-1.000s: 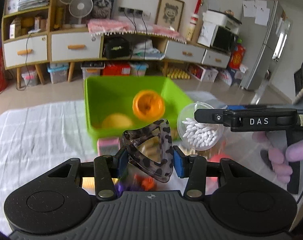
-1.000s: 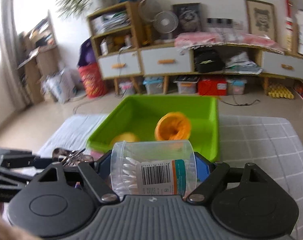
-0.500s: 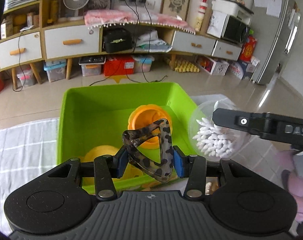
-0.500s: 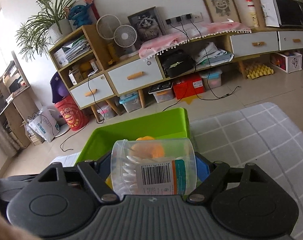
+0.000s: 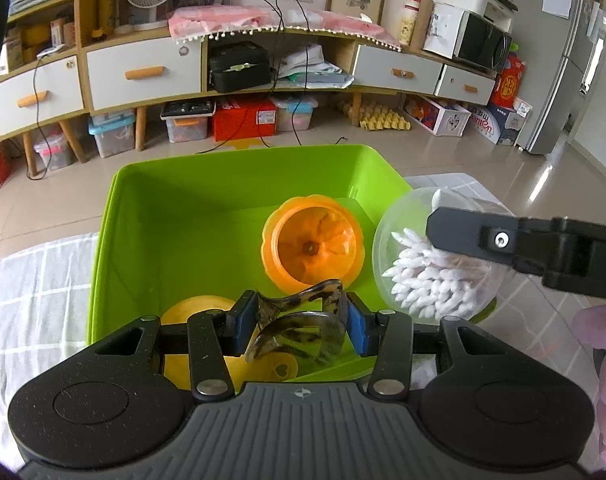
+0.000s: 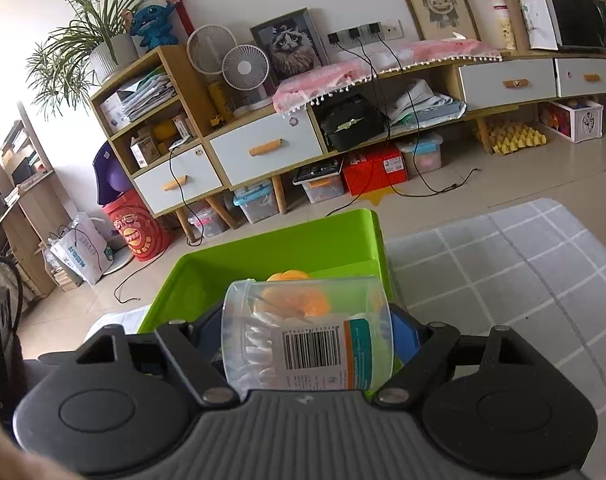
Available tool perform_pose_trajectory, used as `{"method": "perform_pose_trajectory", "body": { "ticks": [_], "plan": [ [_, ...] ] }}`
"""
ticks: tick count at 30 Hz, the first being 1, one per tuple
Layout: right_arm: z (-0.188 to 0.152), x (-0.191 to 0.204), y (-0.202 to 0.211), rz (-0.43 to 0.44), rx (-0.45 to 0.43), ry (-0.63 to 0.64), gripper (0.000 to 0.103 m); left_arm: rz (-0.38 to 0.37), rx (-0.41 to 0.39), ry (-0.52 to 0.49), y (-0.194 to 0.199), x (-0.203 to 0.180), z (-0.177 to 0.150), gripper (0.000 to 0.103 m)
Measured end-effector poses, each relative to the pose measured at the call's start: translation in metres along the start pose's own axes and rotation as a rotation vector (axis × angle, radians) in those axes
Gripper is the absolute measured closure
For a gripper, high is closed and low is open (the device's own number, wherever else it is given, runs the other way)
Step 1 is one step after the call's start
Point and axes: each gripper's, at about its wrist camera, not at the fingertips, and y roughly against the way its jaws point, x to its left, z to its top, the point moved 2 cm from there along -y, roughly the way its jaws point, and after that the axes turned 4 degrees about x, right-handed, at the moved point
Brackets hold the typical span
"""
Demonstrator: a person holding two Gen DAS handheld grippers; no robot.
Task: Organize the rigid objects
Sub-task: 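Lower the clip and jar into the bin and open both tools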
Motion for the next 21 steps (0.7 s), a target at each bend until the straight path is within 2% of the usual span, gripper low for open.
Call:
{"method": "perform_pose_trajectory", "body": {
  "ticks": [2, 4, 8, 21],
  "plan": [
    [0.000, 0.000, -0.001, 0.007, 0.012, -0.004, 0.039, 0.002, -0.020, 0.006, 0.004, 0.000, 0.000, 0.027],
    [0.001, 0.000, 0.001, 0.006, 0.015, -0.004, 0.032, 0.002, -0.041, 0.015, 0.009, 0.001, -0.001, 0.018],
    [0.003, -0.002, 0.006, 0.001, 0.009, -0.010, 0.025, -0.003, -0.025, 0.034, 0.013, 0.002, -0.001, 0.016],
    [-0.001, 0.009, 0.031, -0.033, 0.037, 0.064, 0.024, 0.012, -0.033, 0.102, 0.048, 0.007, -0.010, 0.008]
  ]
}}
